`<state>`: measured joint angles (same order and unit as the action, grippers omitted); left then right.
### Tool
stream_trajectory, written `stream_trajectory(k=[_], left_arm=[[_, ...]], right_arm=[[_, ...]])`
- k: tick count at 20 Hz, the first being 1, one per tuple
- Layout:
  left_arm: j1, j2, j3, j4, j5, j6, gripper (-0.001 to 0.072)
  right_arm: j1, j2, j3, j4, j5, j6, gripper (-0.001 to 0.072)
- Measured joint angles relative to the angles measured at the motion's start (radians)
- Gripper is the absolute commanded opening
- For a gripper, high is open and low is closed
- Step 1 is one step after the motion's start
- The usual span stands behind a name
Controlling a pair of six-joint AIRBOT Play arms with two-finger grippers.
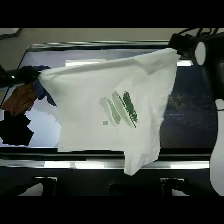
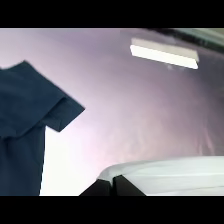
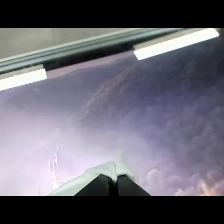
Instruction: Fold the shirts.
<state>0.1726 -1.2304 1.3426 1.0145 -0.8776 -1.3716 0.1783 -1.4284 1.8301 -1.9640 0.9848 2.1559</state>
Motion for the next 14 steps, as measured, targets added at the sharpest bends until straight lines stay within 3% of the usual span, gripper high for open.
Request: stream_trajectory(k=[3,6,7,8,9,12,14], left_arm=[[-0.011,-0.155,-0.022,-0.008,0.005,0.006,0.0031],[-0.038,-0.261,-0.030,-0.027,-0.021,0.008,0.0046],[-0.048,-0.286,-0.031,-0.030,-0.042,0.010,0.0172],[-0.055,-0.304,-0.032,-0.034,-0.061,0.010,0.0389],[-0.054,-0.315,-0.027,-0.037,-0.081,0.010,0.0542],[-0.006,-0.333,0.026,-0.041,-0.204,0.007,0.0531],[0.061,-0.333,0.055,-0.033,-0.332,0.007,0.0421]], right_arm=[[-0.002,-0.150,0.000,0.077,-0.051,0.119,0.0047],[-0.002,-0.253,0.000,0.185,-0.051,0.161,0.0049],[-0.002,-0.274,0.000,0.210,-0.040,0.164,0.0174],[-0.005,-0.286,0.002,0.233,-0.026,0.161,0.0381],[-0.015,-0.292,0.005,0.259,-0.006,0.140,0.0403],[-0.102,-0.258,0.014,0.373,0.072,0.024,0.0403],[-0.209,-0.221,0.017,0.482,0.159,-0.092,0.0402]])
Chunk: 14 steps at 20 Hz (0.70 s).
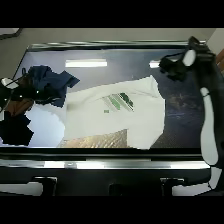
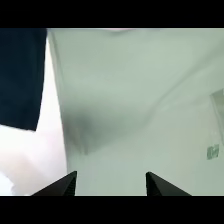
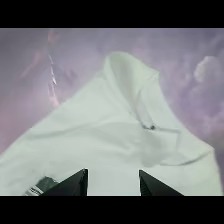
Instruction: Fold the shirts.
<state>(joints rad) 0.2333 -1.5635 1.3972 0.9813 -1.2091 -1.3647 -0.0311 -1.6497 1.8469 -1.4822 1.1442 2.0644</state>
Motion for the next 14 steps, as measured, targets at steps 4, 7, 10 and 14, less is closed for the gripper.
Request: stream_trajectory(k=[4,7,10,14], left_arm=[[0.114,0.051,-0.153,0.040,-0.191,0.011,0.0437],[0.148,0.103,-0.374,0.044,-0.225,0.066,0.0436],[0.159,0.129,-0.545,0.012,-0.195,0.123,0.0434],[0.146,0.138,-0.640,-0.072,-0.132,0.167,0.0386]], right_arm=[[-0.225,0.033,-0.056,0.156,0.311,-0.222,0.0398],[-0.320,0.045,-0.203,0.200,0.472,-0.328,0.0413],[-0.352,0.051,-0.341,0.248,0.507,-0.383,0.0433],[-0.369,0.054,-0.425,0.290,0.499,-0.431,0.0433]])
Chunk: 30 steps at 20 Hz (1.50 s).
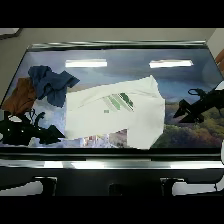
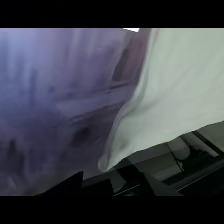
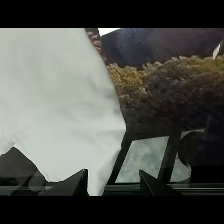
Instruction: Fold the shirts.
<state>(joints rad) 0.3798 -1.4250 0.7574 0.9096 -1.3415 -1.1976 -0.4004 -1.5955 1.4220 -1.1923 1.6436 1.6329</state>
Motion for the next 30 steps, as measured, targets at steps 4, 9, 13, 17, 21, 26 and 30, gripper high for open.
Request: stream_trajectory(k=[4,9,13,17,21,26,30], left_arm=[[-0.051,0.003,-0.026,-0.050,0.073,-0.007,0.0331],[-0.126,0.002,-0.033,-0.057,0.168,-0.026,0.0031],[-0.145,0.006,-0.034,-0.060,0.187,-0.033,0.0031],[-0.151,0.018,-0.035,-0.051,0.190,-0.033,0.0032],[-0.152,0.027,-0.019,-0.034,0.175,-0.033,0.0028],[-0.146,0.128,0.236,-0.034,0.117,-0.031,0.0028],[-0.146,0.290,0.716,-0.029,0.117,-0.032,0.0029]], right_arm=[[-0.005,0.001,-0.027,0.015,-0.040,-0.055,0.0464],[-0.005,0.000,-0.090,0.035,-0.127,-0.095,0.0462],[0.009,-0.021,-0.180,0.093,-0.220,-0.129,0.0439],[0.063,-0.063,-0.215,0.100,-0.314,-0.143,0.0331],[0.106,-0.081,-0.220,0.114,-0.382,-0.122,0.0043],[0.120,0.003,-0.053,0.117,-0.339,-0.156,0.0043],[0.123,0.242,0.282,0.116,-0.442,-0.195,0.0045]])
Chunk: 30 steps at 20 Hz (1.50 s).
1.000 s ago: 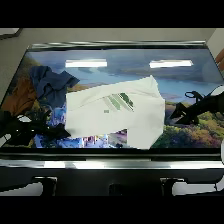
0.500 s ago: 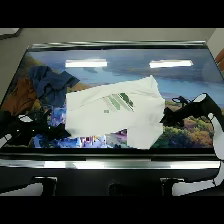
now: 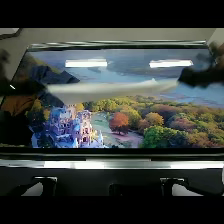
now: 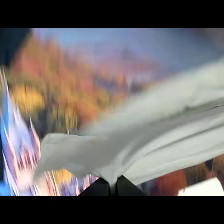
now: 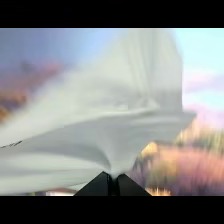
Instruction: Fold the shirts.
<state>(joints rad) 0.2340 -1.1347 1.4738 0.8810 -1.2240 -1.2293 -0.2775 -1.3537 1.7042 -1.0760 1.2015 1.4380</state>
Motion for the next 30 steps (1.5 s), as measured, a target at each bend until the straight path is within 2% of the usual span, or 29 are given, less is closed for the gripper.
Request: stream_trajectory(k=[3,5,9,14,18,21,23,26,30], left_arm=[[0.001,0.124,0.341,0.061,0.074,-0.045,0.0029],[0.001,0.211,0.461,0.108,0.130,-0.099,0.0029],[0.001,0.333,0.539,0.146,0.189,-0.160,0.0028],[0.001,0.341,0.559,0.162,0.201,-0.187,0.0028],[0.000,0.246,0.511,0.179,0.082,-0.192,0.0029],[-0.013,0.125,0.346,0.193,-0.003,-0.177,0.0029],[-0.029,0.025,0.180,0.200,-0.004,-0.139,0.0029],[-0.041,-0.164,-0.012,0.215,0.063,-0.106,0.0029],[-0.048,-0.433,-0.050,0.203,0.128,-0.089,0.0030]], right_arm=[[0.000,0.238,0.208,-0.056,-0.164,-0.001,0.0044],[0.000,0.381,0.272,-0.116,-0.217,0.027,0.0044],[-0.001,0.563,0.322,-0.259,-0.202,0.113,0.0044],[-0.001,0.604,0.336,-0.326,-0.133,0.166,0.0044],[0.000,0.475,0.333,-0.328,0.033,0.202,0.0042],[0.007,0.268,0.278,-0.270,0.212,0.217,0.0041],[0.041,0.111,0.192,-0.258,0.281,0.221,0.0041],[0.121,-0.114,0.079,-0.256,0.250,0.245,0.0042],[0.179,-0.328,0.028,-0.245,0.037,0.326,0.0044]])
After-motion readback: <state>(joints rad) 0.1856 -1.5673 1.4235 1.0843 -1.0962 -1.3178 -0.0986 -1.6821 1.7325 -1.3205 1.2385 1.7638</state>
